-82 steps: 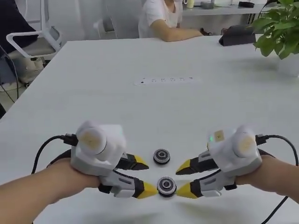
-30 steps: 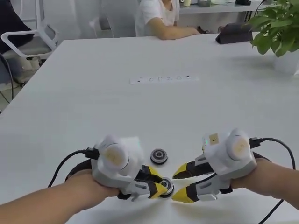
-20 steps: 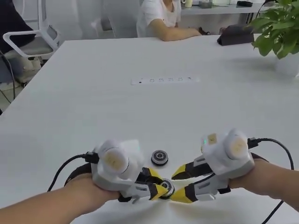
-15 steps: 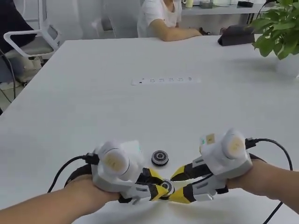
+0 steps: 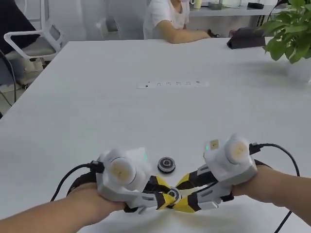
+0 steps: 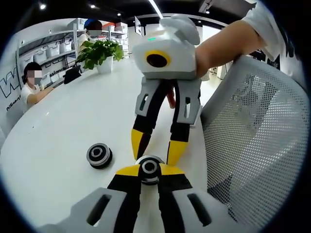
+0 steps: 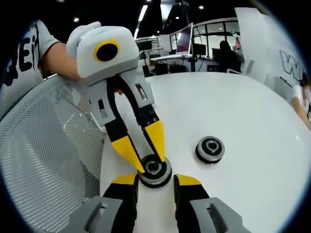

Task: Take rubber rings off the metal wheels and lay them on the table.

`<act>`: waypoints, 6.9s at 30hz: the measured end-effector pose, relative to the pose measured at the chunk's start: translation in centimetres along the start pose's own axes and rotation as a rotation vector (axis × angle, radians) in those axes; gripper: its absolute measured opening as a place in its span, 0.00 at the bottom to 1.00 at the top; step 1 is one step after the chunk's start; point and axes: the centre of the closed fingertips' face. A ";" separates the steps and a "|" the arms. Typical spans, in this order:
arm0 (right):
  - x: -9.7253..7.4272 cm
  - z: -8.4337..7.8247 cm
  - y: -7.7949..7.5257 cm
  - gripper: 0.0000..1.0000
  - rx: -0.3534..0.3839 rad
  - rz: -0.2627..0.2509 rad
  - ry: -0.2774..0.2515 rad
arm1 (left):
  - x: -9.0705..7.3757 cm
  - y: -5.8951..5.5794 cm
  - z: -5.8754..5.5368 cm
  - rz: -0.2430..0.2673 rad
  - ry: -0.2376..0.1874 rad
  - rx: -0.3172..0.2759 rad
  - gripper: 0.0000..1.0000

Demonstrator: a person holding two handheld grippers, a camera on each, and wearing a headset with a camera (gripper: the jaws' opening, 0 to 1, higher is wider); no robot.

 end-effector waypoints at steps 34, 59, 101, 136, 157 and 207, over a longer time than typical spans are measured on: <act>-1.1 -0.9 -0.3 0.00 0.098 -0.022 0.009 | -0.1 0.0 0.0 0.007 0.001 -0.002 0.07; -1.6 -0.6 -1.0 0.00 0.389 0.009 -0.087 | 0.0 0.1 0.0 0.012 0.002 -0.014 0.07; -1.7 0.8 -0.3 0.00 0.444 0.051 -0.153 | 0.1 0.1 0.0 0.024 0.019 -0.022 0.07; -1.7 1.6 0.3 0.00 0.433 0.091 -0.188 | 0.2 0.2 0.2 0.027 0.025 -0.017 0.08; -2.8 2.5 0.5 0.00 0.445 0.102 -0.230 | -1.6 -0.9 1.6 -0.009 0.001 -0.026 0.20; -2.5 6.2 -0.2 0.00 0.415 0.098 -0.254 | -8.0 1.7 0.8 0.061 -0.095 -0.136 0.67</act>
Point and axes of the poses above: the centre of the closed fingertips' face, and the gripper's own axes: x roughly forward along the fingers, y roughly to its left, z roughly out of its top, and after that the axes turned 4 degrees about y, right-handed
